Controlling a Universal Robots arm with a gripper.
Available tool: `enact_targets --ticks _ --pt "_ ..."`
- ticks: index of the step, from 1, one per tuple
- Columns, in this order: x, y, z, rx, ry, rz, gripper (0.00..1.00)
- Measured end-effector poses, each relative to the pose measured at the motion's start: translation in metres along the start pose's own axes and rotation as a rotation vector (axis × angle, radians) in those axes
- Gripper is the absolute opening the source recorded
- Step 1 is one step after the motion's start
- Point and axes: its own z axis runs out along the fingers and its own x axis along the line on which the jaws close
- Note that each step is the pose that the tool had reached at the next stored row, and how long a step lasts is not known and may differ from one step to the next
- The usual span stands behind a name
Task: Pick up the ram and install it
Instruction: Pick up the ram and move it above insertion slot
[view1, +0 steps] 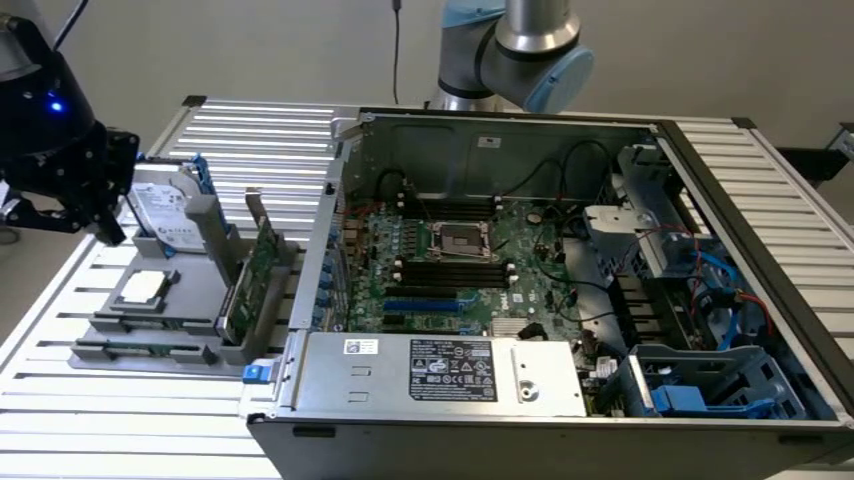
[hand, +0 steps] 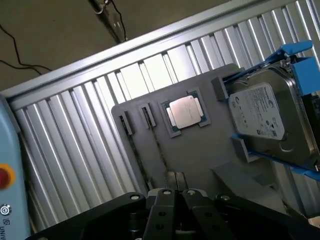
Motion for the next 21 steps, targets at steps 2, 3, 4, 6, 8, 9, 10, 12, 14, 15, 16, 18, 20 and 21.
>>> enact_targets --ticks 2,3,4,6,8,9,10,12,14,15,16,18,20,21 --pt "0.0 -0.0001 0.0007 0.0002 0.0016 -0.036 0.11" --pt "0.0 0.0 0.001 0.0004 0.0025 -0.055 0.11" --pt "0.0 -0.0001 0.0011 0.0005 0.0033 -0.073 0.11" --pt "0.0 -0.0001 0.0014 0.0013 0.0048 -0.109 0.11" --pt "0.0 -0.0001 0.0016 0.0028 0.006 -0.145 0.11" --pt "0.0 -0.0001 0.0016 0.0036 0.0065 -0.163 0.11" --pt "0.0 -0.0001 0.0017 0.0044 0.0072 -0.181 0.11" --pt "0.0 -0.0001 0.0018 0.0064 0.0084 -0.218 0.11" --pt "0.0 -0.0001 0.0019 0.0087 0.0093 -0.255 0.11" --pt "0.0 -0.0001 0.002 0.01 0.0097 -0.273 0.11" --pt "0.0 -0.0001 0.0021 0.0112 0.0102 -0.291 0.11" --pt "0.0 -0.0001 0.0021 0.0134 0.0117 -0.327 0.11" --pt "0.0003 0.0009 0.0022 0.015 0.0151 -0.34 0.12" --pt "0.0003 0.0008 0.0022 0.0149 0.0152 -0.34 0.17"
